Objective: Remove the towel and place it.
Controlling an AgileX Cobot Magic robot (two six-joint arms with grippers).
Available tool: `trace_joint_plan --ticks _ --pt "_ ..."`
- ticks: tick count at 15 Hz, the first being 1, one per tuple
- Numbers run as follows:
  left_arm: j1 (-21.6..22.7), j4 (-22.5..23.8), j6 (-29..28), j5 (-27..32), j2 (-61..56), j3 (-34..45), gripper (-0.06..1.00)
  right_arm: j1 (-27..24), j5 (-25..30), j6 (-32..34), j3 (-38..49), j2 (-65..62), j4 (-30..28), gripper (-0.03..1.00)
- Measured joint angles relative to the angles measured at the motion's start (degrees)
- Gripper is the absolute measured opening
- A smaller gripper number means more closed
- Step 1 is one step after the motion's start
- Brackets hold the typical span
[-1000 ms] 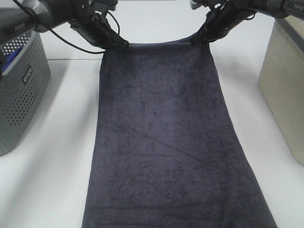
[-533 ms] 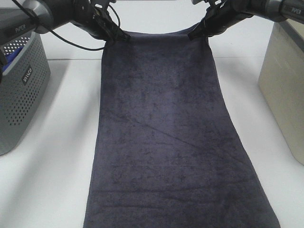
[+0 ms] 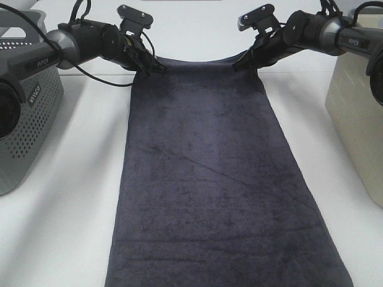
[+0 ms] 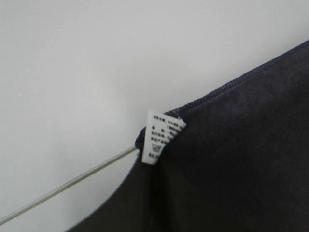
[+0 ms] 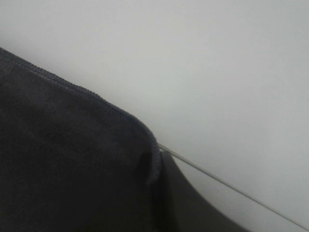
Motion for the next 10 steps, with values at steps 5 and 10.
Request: trace_joint_plan --ticks 5,10 --pt "0.0 0.17 0.0 -5.21 2.92 0.0 0.01 0.0 -2.06 0.11 0.0 0.74 1.03 0.02" --pt "0.0 0.17 0.0 -7.73 4.53 0.0 0.0 0.0 -2.12 0.17 0.0 1.89 2.06 0.02"
